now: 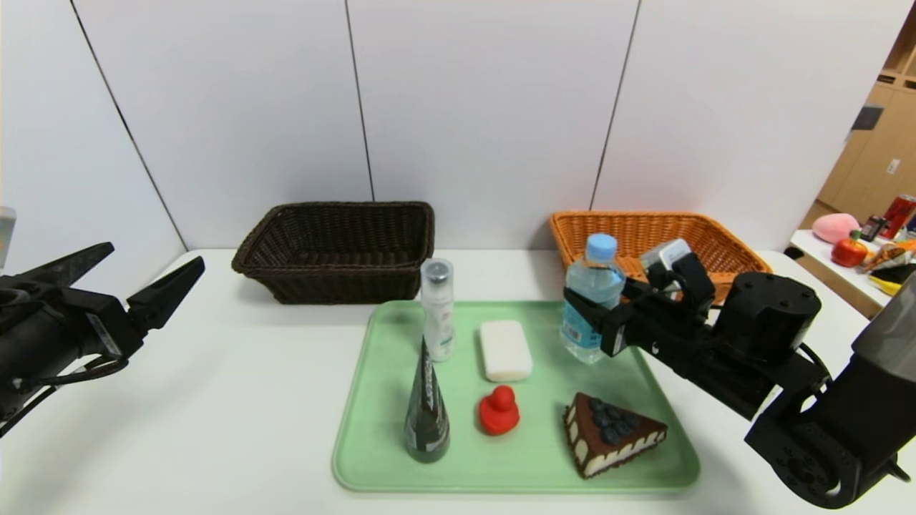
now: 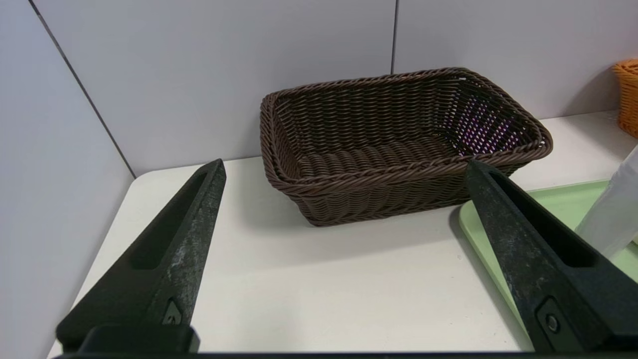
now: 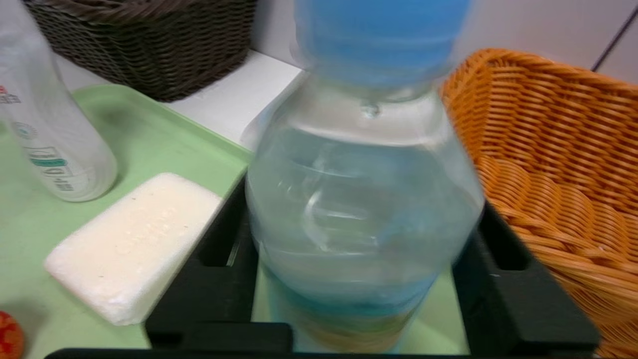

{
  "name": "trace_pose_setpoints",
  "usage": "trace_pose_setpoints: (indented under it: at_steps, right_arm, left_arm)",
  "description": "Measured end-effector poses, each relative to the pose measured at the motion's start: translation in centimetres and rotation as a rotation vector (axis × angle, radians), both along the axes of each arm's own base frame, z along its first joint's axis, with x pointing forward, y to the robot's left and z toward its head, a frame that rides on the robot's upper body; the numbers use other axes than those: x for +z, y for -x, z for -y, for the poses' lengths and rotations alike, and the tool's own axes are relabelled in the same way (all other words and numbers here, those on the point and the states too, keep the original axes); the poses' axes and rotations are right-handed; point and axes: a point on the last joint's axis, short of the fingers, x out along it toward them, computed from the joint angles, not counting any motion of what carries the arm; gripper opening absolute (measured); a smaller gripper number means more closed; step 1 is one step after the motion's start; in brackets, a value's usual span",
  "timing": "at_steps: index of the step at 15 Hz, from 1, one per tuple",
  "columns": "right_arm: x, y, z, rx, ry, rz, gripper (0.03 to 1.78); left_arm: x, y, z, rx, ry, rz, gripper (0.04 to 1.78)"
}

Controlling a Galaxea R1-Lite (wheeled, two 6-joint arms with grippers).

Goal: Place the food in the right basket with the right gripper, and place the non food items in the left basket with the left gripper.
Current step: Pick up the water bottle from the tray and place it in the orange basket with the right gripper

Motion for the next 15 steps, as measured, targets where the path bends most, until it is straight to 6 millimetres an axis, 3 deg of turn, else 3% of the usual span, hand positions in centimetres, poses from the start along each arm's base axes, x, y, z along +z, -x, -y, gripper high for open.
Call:
trace_pose_setpoints:
  at_steps: [2, 7, 11, 13, 15]
  right_arm:
    - [0.1, 0.2, -0.3, 0.012, -0.001, 0.003, 0.84]
    - [1.5, 1.8, -1.3, 0.063, -0.016, 0.033, 0.82]
    - [4.4, 3.2, -1.0, 0.048, -0.059, 0.125, 0.82]
    - [6.8, 2.6, 0.6, -0.035, -0.088, 0.214, 0.82]
    - [9.1, 1.2, 3.7, -0.155, -0.086, 0.27, 0.82]
  left_arm:
    - [-0.1, 0.1, 0.0, 0.0, 0.0, -0.003, 1.69]
    - [-0.2, 0.1, 0.0, -0.001, 0.0, -0.007, 1.69]
    - [-0.3, 0.1, 0.0, -0.001, 0.001, -0.011, 1.69]
    - [-0.3, 0.1, 0.0, -0.001, 0.001, -0.012, 1.69]
    - [-0.4, 0.2, 0.0, -0.001, 0.003, -0.016, 1.69]
